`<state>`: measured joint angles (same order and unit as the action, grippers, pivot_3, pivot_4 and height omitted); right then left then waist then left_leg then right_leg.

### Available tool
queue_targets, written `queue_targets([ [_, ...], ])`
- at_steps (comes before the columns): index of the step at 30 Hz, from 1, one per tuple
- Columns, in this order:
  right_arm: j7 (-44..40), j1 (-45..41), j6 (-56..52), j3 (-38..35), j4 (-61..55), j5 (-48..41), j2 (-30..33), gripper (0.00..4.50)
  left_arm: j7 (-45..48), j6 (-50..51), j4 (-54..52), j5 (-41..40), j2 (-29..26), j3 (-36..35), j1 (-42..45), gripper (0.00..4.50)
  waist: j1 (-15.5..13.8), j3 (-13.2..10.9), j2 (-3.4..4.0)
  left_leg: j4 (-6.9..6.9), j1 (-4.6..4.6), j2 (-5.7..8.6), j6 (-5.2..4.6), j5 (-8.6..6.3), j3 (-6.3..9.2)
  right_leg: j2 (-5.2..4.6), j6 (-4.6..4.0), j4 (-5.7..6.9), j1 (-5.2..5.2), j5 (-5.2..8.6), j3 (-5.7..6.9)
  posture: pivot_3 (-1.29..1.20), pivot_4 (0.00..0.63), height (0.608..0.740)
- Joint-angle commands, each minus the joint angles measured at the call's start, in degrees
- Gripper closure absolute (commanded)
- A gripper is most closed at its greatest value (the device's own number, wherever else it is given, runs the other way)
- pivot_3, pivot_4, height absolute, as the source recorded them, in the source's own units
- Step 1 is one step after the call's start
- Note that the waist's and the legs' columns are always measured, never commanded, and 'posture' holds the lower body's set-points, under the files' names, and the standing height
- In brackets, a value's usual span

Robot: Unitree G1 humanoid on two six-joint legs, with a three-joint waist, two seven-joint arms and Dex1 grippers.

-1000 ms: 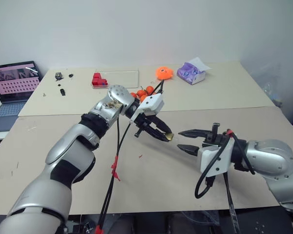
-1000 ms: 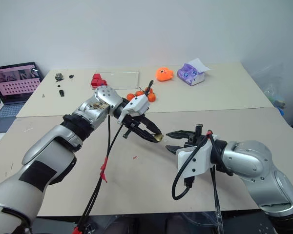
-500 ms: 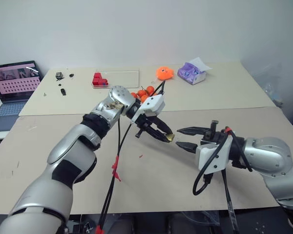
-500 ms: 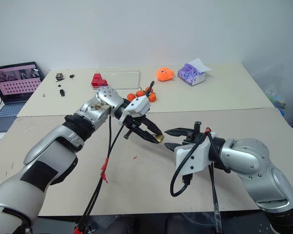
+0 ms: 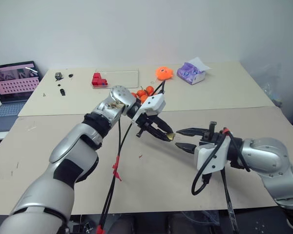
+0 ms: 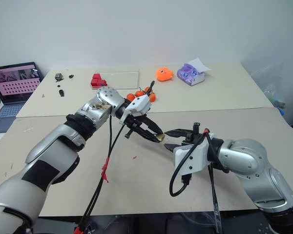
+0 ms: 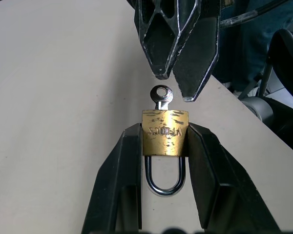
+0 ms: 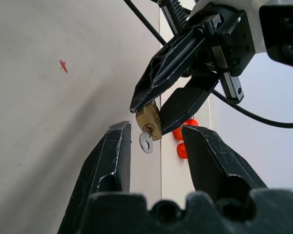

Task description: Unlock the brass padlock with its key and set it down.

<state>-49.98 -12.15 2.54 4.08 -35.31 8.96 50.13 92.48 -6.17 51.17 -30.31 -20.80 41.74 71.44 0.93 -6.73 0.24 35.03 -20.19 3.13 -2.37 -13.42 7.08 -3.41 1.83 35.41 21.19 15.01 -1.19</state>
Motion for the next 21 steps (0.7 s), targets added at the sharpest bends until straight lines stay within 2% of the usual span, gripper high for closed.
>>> queue_targets([
  [1, 0.7, -1.18, 1.56, -0.28, -0.31, 0.12, -0.44, 2.4, 0.02, -0.67, -0.64, -0.31, -0.8, -0.71, 1.8, 3.68, -0.01, 0.0, 0.0, 0.0, 0.0, -0.01, 0.0, 0.0, 0.0, 0.0, 0.0, 0.0, 0.0, 0.0, 0.0, 0.0, 0.15, 0.74],
  [21, 1.18, -2.54, 5.29, 0.89, 3.65, 1.41, -1.38, 2.4, 0.02, 0.49, -1.83, -1.0, -1.89, -0.02, 1.87, 3.68, 0.02, 0.0, 0.0, 0.02, 0.0, 0.0, 0.0, 0.0, 0.0, 0.0, 0.0, 0.03, 0.0, 0.0, 0.0, 0.0, 0.15, 0.74],
])
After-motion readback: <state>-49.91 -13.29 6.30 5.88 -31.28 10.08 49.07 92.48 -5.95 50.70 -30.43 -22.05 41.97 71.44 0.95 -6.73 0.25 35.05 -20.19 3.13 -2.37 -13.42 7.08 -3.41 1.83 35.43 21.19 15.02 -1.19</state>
